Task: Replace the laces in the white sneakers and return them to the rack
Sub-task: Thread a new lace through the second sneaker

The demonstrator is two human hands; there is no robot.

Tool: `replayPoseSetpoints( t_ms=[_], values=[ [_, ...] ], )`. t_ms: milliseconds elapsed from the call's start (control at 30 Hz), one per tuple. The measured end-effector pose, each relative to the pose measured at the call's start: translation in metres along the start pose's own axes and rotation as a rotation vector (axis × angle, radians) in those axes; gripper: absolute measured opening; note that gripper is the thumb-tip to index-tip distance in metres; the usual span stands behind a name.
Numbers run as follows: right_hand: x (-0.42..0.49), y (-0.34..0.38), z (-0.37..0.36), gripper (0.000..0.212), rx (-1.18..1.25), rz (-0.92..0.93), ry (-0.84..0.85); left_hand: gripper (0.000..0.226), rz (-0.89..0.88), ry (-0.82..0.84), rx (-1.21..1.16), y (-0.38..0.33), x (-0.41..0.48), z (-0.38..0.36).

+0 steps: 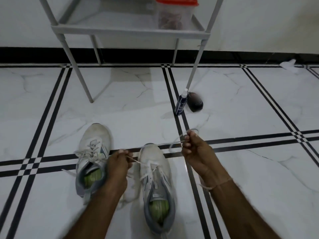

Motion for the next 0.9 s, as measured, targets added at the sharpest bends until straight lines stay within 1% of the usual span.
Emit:
replayPoseSetpoints(
  t_ms=[33,67,100,133,167,200,233,267,300,367,400,467,500,533,567,600,633,667,700,733,767,833,900],
  values=[
    [-0.002,-0.002,0.004,0.011,-0.024,0.008,-0.015,0.017,-0.19,-0.06,0.22,-0.009,-0.002,0.005],
    [-0.003,-0.008,0.002,0.011,-0.06,-0.001,-0.001,0.027,-0.412,-0.009,0.41,-0.019,-0.012,-0.003],
    [-0.005,-0.018,-0.006,0.012,-0.1,-0.028,0.032,0.04,-0.593,0.14,0.529,-0.024,-0.027,-0.021],
    [-0.006,-0.028,-0.016,0.014,-0.141,-0.06,0.075,0.049,-0.66,0.306,0.601,-0.023,-0.041,-0.041],
    [-0.007,-0.036,-0.025,0.016,-0.179,-0.087,0.11,0.051,-0.656,0.459,0.637,-0.023,-0.054,-0.058],
    [-0.008,-0.041,-0.032,0.018,-0.204,-0.101,0.123,0.045,-0.616,0.572,0.616,-0.022,-0.062,-0.07],
    [-0.007,-0.041,-0.035,0.018,-0.204,-0.1,0.117,0.034,-0.558,0.62,0.559,-0.02,-0.062,-0.074],
    [-0.006,-0.038,-0.034,0.018,-0.187,-0.09,0.098,0.022,-0.529,0.596,0.514,-0.02,-0.055,-0.071],
    [-0.004,-0.033,-0.029,0.018,-0.172,-0.08,0.075,0.021,-0.567,0.535,0.522,-0.022,-0.044,-0.062],
    [-0.003,-0.027,-0.015,0.019,-0.165,-0.061,0.039,0.032,-0.675,0.401,0.665,-0.027,-0.025,-0.038],
    [-0.003,-0.027,-0.009,0.019,-0.168,-0.058,0.024,0.034,-0.69,0.349,0.736,-0.028,-0.017,-0.026],
    [-0.005,-0.032,-0.002,0.019,-0.206,-0.059,-0.006,0.033,-0.648,0.259,0.878,-0.026,-0.008,-0.008],
    [-0.006,-0.034,0.0,0.019,-0.253,-0.054,-0.021,0.025,-0.652,0.201,0.952,-0.026,-0.007,-0.005],
    [-0.008,-0.037,0.0,0.018,-0.317,-0.05,-0.028,0.013,-0.709,0.173,1.005,-0.03,-0.013,-0.005],
    [-0.009,-0.04,-0.002,0.017,-0.393,-0.05,-0.021,0.008,-0.781,0.195,0.997,-0.03,-0.021,-0.008],
    [-0.012,-0.043,-0.008,0.017,-0.457,-0.056,0.012,0.024,-0.825,0.27,0.969,-0.028,-0.031,-0.018],
    [-0.014,-0.046,-0.016,0.016,-0.491,-0.067,0.064,0.038,-0.82,0.386,0.886,-0.023,-0.039,-0.029],
    [-0.017,-0.049,-0.025,0.015,-0.483,-0.084,0.113,0.041,-0.745,0.484,0.799,-0.019,-0.046,-0.039],
    [-0.017,-0.052,-0.031,0.015,-0.444,-0.099,0.139,0.032,-0.68,0.557,0.726,-0.014,-0.051,-0.047],
    [-0.017,-0.051,-0.036,0.015,-0.386,-0.108,0.142,0.018,-0.635,0.58,0.682,-0.01,-0.052,-0.049],
    [-0.015,-0.049,-0.036,0.014,-0.321,-0.112,0.126,0.017,-0.659,0.547,0.66,-0.009,-0.05,-0.046],
    [-0.011,-0.041,-0.027,0.014,-0.22,-0.103,0.073,0.028,-0.691,0.402,0.683,-0.01,-0.036,-0.026],
    [-0.009,-0.035,-0.009,0.018,-0.224,-0.085,0.015,0.036,-0.658,0.269,0.801,-0.013,-0.018,-0.003]
  ],
)
Point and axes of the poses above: each hand's wrist, its own x-axis towards the middle knuckle, its own z-axis out of the back of the hand, y = z × x, the point moved 5 cm from there along x, towards the middle knuckle, and after that the axes turned 10 degrees about -x, right-handed, at the moved point
